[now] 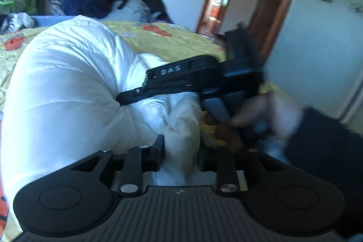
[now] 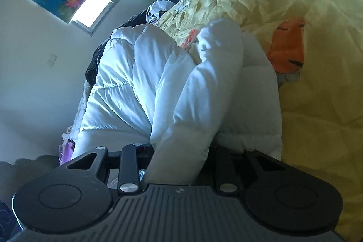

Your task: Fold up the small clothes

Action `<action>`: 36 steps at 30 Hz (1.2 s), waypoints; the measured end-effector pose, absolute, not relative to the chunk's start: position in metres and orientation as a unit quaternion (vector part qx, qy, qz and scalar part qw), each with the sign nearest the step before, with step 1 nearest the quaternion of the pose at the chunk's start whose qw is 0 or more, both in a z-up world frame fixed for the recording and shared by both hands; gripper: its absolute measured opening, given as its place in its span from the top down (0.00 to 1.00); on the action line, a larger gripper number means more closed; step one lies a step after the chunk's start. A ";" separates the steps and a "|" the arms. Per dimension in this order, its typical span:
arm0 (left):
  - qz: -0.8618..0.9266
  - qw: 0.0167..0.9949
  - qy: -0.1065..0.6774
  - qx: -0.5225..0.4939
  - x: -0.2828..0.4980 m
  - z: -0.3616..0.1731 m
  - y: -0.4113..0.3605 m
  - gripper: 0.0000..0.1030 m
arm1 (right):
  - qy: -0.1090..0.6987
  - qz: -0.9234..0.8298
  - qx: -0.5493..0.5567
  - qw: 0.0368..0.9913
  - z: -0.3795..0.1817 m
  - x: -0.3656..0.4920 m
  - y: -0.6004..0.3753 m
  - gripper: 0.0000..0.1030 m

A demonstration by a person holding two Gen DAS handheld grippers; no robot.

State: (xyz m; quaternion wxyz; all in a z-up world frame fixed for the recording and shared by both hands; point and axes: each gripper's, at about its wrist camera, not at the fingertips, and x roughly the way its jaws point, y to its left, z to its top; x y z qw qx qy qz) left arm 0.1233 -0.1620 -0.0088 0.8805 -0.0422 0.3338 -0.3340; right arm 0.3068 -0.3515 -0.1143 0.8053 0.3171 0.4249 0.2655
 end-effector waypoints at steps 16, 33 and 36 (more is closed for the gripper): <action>-0.228 0.925 0.299 0.053 0.202 -0.010 -0.146 0.33 | 0.425 0.236 0.414 0.770 -0.118 0.287 -0.380 0.54; -0.246 0.915 0.310 0.084 0.204 -0.030 -0.180 0.23 | 0.338 0.169 0.112 0.919 -0.049 0.322 -0.293 0.13; -0.253 0.912 0.314 0.070 0.208 -0.032 -0.181 0.23 | 0.342 0.154 0.080 0.923 -0.073 0.327 -0.289 0.09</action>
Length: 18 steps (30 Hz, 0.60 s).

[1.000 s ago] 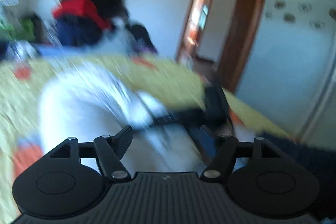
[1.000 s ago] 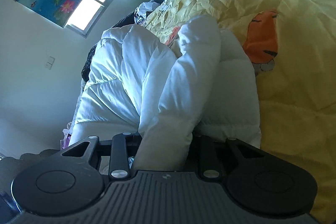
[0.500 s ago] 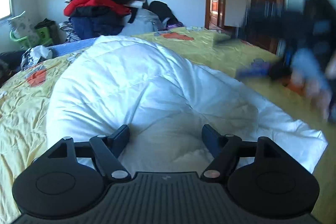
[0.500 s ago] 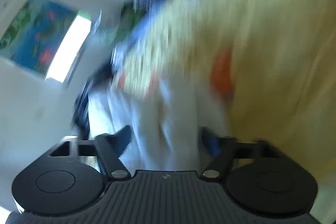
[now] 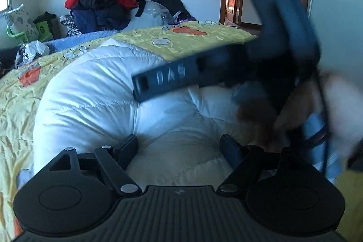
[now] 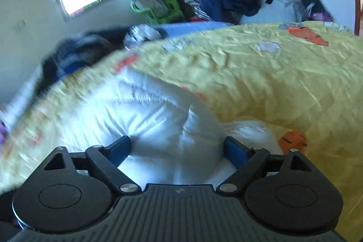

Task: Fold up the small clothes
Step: 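Open both grippers and pull back from the folded jacket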

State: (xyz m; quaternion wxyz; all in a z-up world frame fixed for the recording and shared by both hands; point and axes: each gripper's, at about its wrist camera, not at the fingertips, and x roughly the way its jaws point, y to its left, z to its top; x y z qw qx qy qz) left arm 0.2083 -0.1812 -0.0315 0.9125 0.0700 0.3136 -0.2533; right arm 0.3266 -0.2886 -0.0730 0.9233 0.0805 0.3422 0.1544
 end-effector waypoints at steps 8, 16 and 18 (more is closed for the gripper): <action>-0.265 0.914 0.303 0.057 0.214 -0.050 -0.183 0.22 | 0.373 0.160 0.084 0.910 -0.102 0.338 -0.288 0.03; -0.265 0.916 0.295 0.066 0.216 -0.053 -0.187 0.21 | 0.351 0.159 0.083 0.919 -0.102 0.335 -0.290 0.03; -0.277 0.914 0.290 0.059 0.211 -0.043 -0.181 0.21 | 0.341 0.143 0.139 0.919 -0.090 0.331 -0.304 0.07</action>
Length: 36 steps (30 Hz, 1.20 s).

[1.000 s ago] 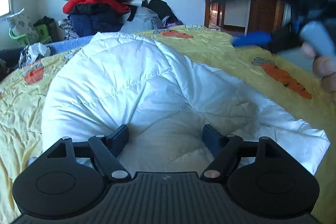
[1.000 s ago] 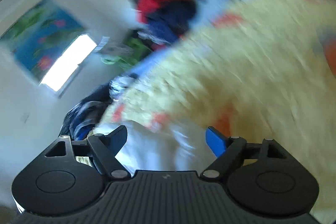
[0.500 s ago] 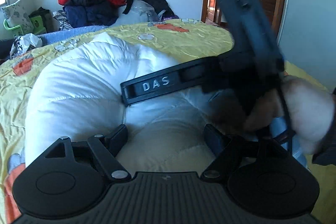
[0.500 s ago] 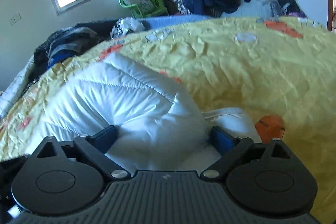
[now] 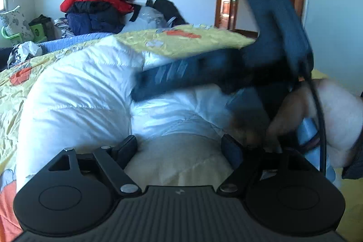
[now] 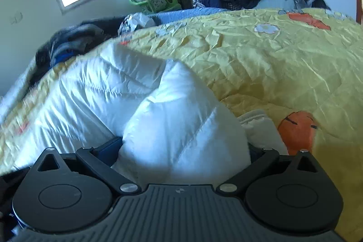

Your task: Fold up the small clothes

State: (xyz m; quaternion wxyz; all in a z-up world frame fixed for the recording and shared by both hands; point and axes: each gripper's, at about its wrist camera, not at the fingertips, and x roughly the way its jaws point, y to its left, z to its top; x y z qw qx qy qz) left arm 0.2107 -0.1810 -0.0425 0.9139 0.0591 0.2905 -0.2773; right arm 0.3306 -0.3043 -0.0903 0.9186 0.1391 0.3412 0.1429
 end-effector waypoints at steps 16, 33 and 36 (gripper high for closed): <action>-0.142 0.941 0.303 0.043 0.288 -0.021 -0.129 0.18 | 0.316 0.208 0.432 0.819 -0.083 0.354 -0.327 0.09; -0.112 0.934 0.333 0.065 0.305 -0.058 -0.158 0.03 | 0.307 0.142 0.415 0.845 -0.144 0.364 -0.345 0.80; -0.110 0.934 0.332 0.067 0.305 -0.061 -0.159 0.03 | 0.306 0.146 0.414 0.845 -0.145 0.366 -0.344 0.80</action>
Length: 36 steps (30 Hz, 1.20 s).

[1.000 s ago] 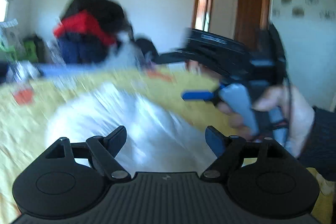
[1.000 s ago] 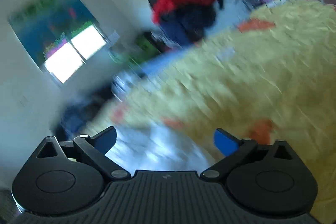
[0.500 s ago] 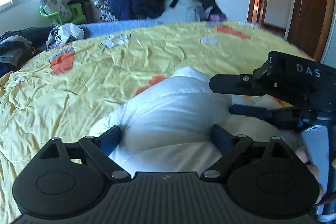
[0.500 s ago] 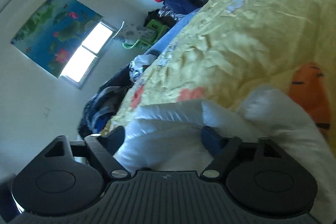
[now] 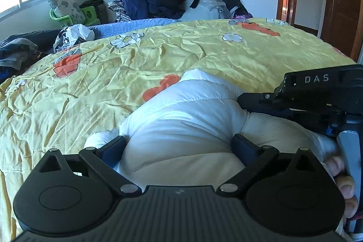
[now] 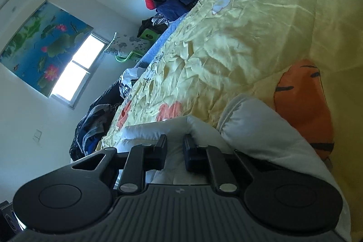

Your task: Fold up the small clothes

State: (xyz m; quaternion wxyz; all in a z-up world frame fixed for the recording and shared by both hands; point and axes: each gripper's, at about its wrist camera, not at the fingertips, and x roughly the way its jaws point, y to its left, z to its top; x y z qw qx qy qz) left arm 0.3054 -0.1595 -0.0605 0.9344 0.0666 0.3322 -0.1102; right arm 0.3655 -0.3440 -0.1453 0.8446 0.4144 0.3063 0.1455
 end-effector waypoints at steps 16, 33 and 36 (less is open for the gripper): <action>-0.114 0.937 0.312 -0.109 0.257 -0.017 -0.063 0.01 | 0.307 0.153 0.363 0.866 -0.067 0.305 -0.366 0.01; -0.210 0.816 0.427 -0.329 0.279 -0.073 -0.022 0.19 | 0.421 0.188 0.337 0.821 -0.112 0.291 -0.383 0.10; -0.205 0.824 0.420 -0.319 0.279 -0.068 -0.022 0.35 | 0.435 0.203 0.324 0.815 -0.110 0.293 -0.370 0.30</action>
